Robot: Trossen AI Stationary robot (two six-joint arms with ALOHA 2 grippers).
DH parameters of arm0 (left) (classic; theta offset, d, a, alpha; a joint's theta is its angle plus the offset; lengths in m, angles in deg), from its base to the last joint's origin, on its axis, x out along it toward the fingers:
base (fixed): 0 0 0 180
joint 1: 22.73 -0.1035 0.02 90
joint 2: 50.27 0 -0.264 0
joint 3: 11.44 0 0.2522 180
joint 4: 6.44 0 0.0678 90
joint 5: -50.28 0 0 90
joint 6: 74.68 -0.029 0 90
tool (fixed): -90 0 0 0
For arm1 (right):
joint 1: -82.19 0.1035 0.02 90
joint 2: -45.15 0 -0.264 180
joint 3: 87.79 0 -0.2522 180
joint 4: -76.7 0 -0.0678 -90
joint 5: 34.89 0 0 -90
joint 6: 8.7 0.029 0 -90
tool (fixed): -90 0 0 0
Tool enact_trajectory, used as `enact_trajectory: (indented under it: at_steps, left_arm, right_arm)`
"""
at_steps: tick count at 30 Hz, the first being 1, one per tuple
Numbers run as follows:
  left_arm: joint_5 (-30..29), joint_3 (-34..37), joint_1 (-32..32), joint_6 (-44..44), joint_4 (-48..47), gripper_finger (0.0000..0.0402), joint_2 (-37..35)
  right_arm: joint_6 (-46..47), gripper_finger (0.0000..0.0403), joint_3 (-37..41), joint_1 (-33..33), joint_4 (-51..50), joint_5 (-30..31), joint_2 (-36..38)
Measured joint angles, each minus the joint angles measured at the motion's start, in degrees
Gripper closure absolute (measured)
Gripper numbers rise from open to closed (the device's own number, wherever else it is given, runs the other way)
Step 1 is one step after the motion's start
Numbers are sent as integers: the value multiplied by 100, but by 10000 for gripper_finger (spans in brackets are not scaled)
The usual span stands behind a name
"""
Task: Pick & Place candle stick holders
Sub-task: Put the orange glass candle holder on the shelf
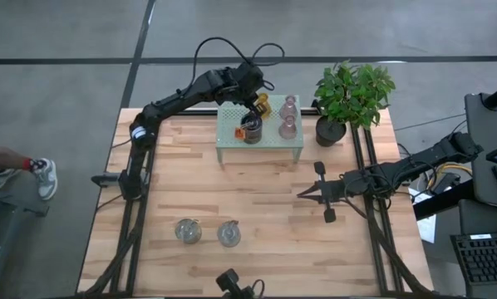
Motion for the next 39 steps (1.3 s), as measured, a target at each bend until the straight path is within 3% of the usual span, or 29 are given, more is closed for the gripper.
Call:
enact_trajectory:
  at_steps: [8,21,39]
  left_arm:
    - [-134,38,2,-120,231,398,0]
    - [76,846,-7,-28,931,395,2]
    - [492,748,-2,-26,1351,400,2]
  right_arm:
    - [-16,394,2,-2,-2,1,0]
    - [-17,394,2,0,-4,0,-1]
    - [-7,394,33,-2,-13,2,-1]
